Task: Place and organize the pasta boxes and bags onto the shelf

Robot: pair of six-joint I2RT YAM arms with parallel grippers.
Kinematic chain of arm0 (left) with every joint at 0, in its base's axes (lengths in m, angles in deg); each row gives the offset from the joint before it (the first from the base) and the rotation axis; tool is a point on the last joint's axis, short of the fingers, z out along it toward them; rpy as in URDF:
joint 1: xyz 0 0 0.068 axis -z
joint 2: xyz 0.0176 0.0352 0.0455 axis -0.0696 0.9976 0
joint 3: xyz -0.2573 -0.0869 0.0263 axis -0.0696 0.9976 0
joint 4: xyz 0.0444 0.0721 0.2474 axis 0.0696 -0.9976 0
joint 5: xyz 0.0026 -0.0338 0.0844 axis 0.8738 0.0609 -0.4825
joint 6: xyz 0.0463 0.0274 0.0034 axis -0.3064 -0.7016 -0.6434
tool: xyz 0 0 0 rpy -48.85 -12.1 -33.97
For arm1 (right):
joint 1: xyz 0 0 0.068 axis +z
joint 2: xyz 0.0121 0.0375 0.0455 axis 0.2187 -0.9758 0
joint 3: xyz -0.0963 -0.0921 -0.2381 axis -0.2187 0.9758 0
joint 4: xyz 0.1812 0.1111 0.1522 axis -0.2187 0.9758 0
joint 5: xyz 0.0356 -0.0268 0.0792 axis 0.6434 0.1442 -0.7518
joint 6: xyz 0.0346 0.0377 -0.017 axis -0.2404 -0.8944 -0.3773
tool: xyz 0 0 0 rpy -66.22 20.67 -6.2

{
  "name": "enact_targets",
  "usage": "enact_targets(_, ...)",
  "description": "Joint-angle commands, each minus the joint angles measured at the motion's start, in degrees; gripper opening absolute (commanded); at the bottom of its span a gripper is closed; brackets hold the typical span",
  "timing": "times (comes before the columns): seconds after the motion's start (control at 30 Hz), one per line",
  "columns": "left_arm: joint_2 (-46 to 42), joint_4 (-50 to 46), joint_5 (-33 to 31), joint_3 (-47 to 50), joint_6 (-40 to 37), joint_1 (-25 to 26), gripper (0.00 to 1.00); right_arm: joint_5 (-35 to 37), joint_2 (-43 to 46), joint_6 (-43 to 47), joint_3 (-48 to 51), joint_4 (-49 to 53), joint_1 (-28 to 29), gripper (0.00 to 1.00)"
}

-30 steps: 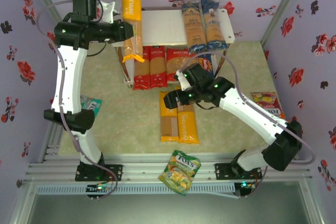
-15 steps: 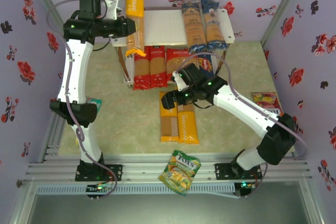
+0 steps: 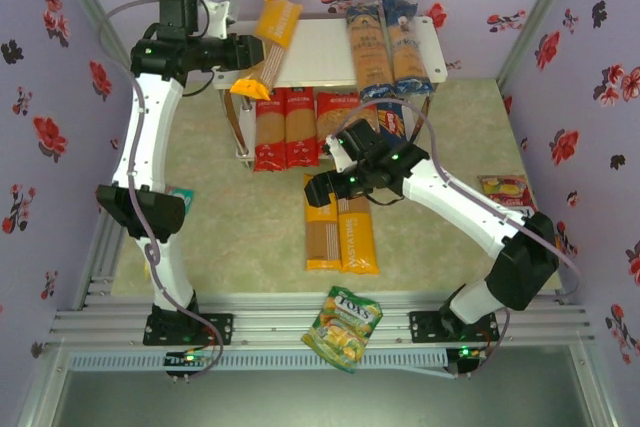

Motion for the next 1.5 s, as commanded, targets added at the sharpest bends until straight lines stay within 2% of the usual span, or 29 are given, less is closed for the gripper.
enact_targets(0.0, -1.65, 5.18, -0.24, 0.54, -0.47, 0.01, 0.47, -0.42, -0.45, -0.91, -1.47, 0.62, 0.58, 0.90)
enact_targets(0.13, -4.10, 7.12, -3.98, 3.55, -0.44, 1.04, 0.50, 0.14, -0.52, -1.34, -1.34, 0.54, 0.91, 0.90)
enact_targets(0.33, -9.49, 10.63, -13.44, 10.75, 0.16, 3.90, 0.43, 0.40, -0.49, -1.66, -1.21, 0.32, 1.05, 0.90)
enact_targets(0.6, -12.99, 10.99, -17.48, 15.95, 1.04, 7.75, 0.41, 1.15, 0.07, -1.35, -0.77, 0.88, 1.07, 0.90)
enact_targets(0.8, -14.07, 12.03, -18.34, 19.80, 1.60, 8.41, 0.42, 1.09, 0.85, -1.43, 0.17, 0.63, 1.11, 0.90)
enact_targets(0.97, -14.24, 15.01, -16.46, 21.52, 4.03, 8.41, 0.42, 1.37, 1.75, -1.85, 1.10, 0.28, 1.14, 0.90)
enact_targets(1.47, -12.58, 21.60, -14.03, 22.17, 9.08, 9.75, 0.43, 1.96, 2.90, -2.53, 2.09, -0.34, 1.41, 0.90)
